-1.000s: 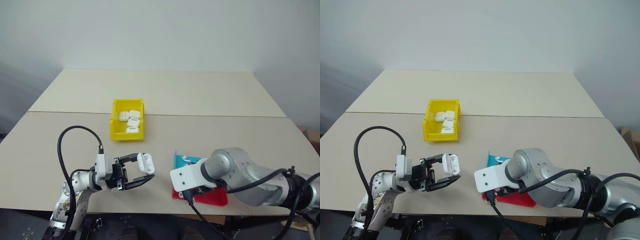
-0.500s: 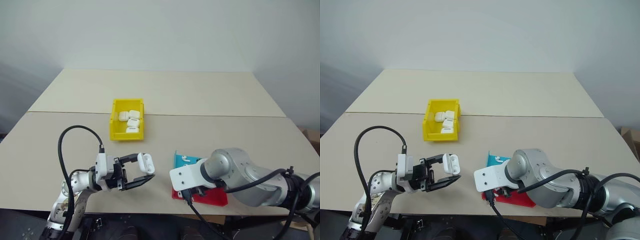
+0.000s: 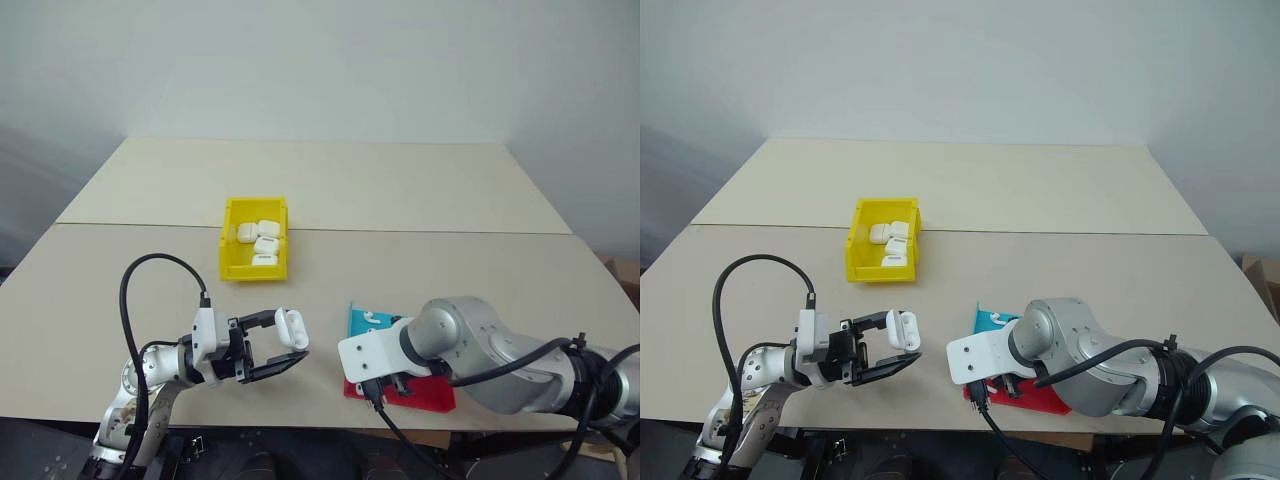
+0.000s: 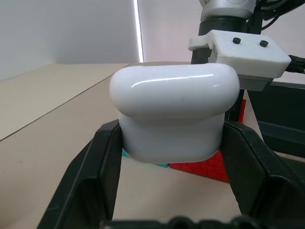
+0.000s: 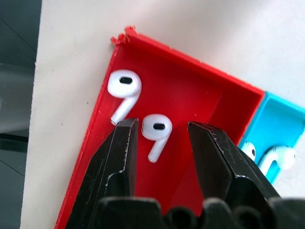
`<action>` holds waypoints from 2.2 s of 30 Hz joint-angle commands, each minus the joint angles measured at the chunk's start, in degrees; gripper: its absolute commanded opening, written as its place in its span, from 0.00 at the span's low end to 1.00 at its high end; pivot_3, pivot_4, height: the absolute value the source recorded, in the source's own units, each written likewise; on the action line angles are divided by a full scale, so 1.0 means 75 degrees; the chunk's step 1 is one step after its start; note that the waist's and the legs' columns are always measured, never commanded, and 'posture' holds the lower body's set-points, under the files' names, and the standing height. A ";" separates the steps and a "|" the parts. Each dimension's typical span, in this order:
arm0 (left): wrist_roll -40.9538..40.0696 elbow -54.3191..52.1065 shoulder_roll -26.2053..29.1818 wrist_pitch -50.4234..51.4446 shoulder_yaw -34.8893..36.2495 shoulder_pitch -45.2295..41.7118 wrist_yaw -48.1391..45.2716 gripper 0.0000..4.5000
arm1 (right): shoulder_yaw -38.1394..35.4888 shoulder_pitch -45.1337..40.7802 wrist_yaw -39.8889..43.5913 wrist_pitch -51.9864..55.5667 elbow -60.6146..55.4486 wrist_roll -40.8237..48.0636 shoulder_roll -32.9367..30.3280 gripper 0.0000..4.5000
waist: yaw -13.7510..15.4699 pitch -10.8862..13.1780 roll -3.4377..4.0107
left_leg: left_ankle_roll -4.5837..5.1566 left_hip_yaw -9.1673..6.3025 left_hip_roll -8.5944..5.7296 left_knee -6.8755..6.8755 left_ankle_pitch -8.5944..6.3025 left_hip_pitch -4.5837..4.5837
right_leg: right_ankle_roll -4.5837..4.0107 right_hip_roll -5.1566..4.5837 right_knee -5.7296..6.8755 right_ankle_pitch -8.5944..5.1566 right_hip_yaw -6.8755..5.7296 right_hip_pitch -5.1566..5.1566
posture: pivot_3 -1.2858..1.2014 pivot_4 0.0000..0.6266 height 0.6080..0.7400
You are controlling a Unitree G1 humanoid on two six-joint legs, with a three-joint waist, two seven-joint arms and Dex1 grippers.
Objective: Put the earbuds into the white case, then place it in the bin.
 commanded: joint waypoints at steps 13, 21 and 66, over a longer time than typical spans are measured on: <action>0.0034 -0.0317 -0.0027 -0.0112 0.0022 0.0011 0.0149 0.62 | 0.0110 0.0087 -0.0024 -0.0255 0.0053 -0.0353 -0.0048 0.46 | 0.0000 0.0000 0.0000 | 0.0000 0.0000 0.0000 0.0000 0.0000 -0.0009 | 0.0000 0.0000 0.0000 0.0000 0.0000 -0.0009 | 0.52 0.24 1.00; 0.0047 -0.0337 -0.0020 -0.0093 0.0022 0.0017 0.0200 0.62 | 0.0047 0.0169 0.0051 -0.0304 0.0059 -0.0418 -0.0017 0.26 | 0.0000 0.0000 0.0000 | 0.0000 0.0000 0.0000 0.0000 0.0000 -0.0009 | 0.0000 0.0000 0.0000 0.0000 0.0000 -0.0010 | 0.52 0.24 1.00; -0.1722 -0.2712 -0.0173 0.3300 -0.0590 -0.2551 0.1563 0.62 | -1.0278 0.1963 0.0690 -0.3100 0.2081 0.5858 0.1408 0.16 | 0.0002 0.0004 -0.0006 | 0.0009 -0.0017 -0.0002 -0.0001 -0.0005 -0.0018 | 0.0002 0.0007 -0.0014 0.0001 -0.0009 0.0011 | 0.52 0.24 1.00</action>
